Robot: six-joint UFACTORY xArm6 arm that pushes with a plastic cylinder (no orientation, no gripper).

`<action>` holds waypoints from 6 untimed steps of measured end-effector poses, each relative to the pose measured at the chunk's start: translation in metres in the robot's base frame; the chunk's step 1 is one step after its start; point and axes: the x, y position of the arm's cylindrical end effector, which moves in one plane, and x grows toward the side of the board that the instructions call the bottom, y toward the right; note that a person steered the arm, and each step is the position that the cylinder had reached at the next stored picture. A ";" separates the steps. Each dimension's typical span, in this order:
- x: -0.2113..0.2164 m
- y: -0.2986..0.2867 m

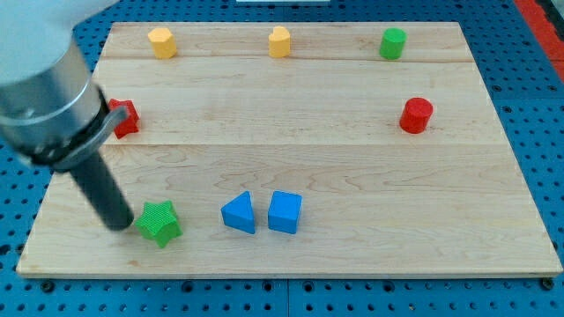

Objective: Push the green star left to the blue triangle

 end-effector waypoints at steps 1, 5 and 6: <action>0.008 0.031; -0.173 -0.097; -0.198 -0.064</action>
